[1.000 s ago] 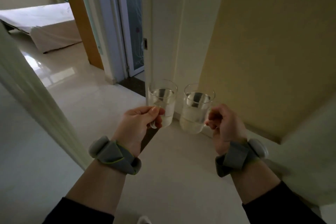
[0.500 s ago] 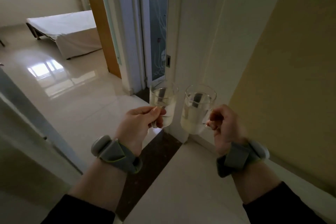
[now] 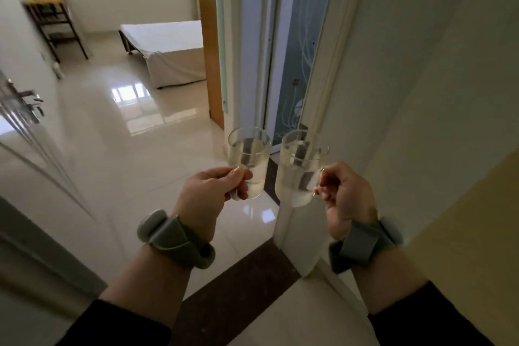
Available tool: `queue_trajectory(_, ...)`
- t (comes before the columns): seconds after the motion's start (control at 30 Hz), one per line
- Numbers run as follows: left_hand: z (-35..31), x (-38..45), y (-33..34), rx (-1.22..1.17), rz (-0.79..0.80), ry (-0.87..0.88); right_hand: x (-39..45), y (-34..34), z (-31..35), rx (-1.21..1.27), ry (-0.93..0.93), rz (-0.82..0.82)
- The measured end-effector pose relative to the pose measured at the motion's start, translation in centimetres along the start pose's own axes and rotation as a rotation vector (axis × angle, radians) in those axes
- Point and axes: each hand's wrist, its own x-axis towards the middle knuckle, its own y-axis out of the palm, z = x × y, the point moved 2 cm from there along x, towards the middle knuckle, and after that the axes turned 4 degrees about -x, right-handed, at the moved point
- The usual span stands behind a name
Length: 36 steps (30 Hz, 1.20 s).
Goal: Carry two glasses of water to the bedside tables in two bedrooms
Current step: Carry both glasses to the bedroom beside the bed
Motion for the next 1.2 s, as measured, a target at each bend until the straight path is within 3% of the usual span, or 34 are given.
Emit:
queue_trajectory(0.27,-2.9,9.1,-0.1,-0.053,-0.114,0.024,11.5,7.2,-1.0,-0.122,-0.009,0.159)
queue_trajectory(0.63,-6.9,26.8,-8.9,-0.033,-0.173,0.102,23.9,24.3,-4.4,-0.052,0.008,0.310)
queue_trajectory(0.77,-8.2,31.3,-11.4,-0.037,-0.189,0.124,27.0,28.4,-5.0,0.056,0.126,0.333)
queue_trajectory(1.0,-10.2,40.5,-15.5,-0.049,-0.269,0.130,32.9,37.9,-5.9,-0.108,-0.005,0.355)
queue_trajectory(1.2,-12.8,50.6,-18.6,-0.069,-0.336,0.171,41.4,47.1,-7.0,-0.049,0.119,0.380)
